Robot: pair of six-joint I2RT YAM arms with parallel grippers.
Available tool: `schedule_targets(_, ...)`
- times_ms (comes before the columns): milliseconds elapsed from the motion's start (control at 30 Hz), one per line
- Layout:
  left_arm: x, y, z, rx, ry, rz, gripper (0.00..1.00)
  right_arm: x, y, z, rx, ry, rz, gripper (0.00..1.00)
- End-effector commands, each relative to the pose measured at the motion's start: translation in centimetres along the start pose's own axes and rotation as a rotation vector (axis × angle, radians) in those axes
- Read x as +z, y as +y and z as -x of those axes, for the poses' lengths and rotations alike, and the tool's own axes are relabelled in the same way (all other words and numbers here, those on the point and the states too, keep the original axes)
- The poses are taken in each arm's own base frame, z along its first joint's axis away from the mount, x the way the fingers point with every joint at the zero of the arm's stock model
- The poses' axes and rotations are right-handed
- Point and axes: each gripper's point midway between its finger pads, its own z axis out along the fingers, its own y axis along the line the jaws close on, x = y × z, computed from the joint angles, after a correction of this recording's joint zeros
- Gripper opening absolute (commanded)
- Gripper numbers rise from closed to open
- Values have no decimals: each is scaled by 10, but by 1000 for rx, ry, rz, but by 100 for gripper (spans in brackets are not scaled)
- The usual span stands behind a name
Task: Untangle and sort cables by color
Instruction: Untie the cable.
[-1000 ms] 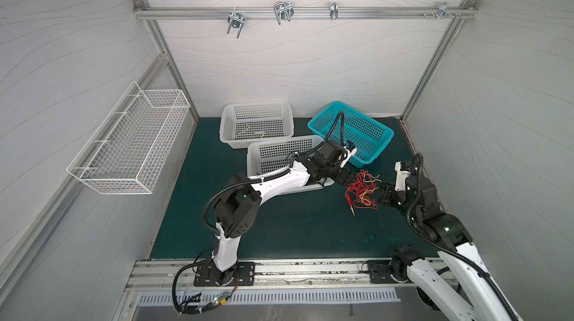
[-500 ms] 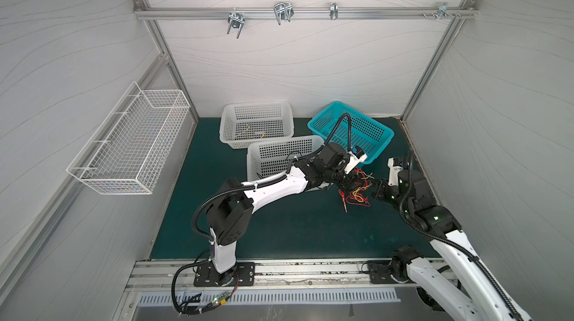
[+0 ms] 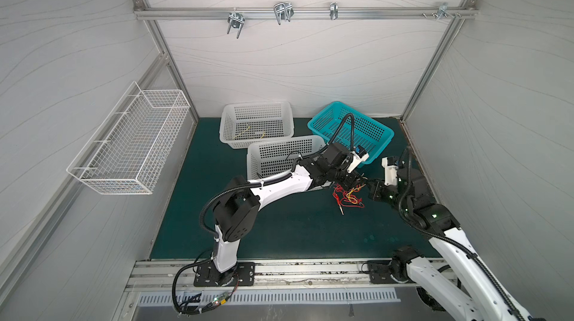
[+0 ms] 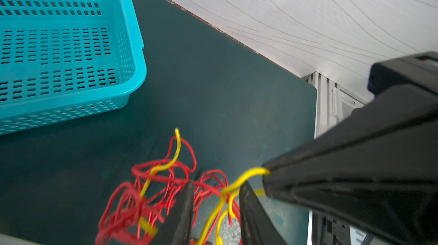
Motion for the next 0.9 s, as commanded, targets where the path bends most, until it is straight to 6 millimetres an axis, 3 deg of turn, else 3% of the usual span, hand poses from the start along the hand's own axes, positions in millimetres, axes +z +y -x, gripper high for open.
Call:
schedule_targets(0, 6, 0, 11, 37, -17, 5, 32, -9, 21, 21, -37, -62, 89, 0)
schedule_targets(100, 9, -1, 10, 34, -9, -3, 24, -10, 24, 22, -42, -69, 105, 0)
schedule_targets(267, 11, -1, 10, 30, -9, -7, 0, -8, 26, 24, -41, -69, 114, 0)
schedule_targets(667, 3, -10, 25, 50, -66, -42, 0, -6, 15, 23, -12, -75, 59, 0)
schedule_targets(867, -4, -6, 27, 36, -92, -53, 0, -25, 10, 23, -32, -98, 19, 26)
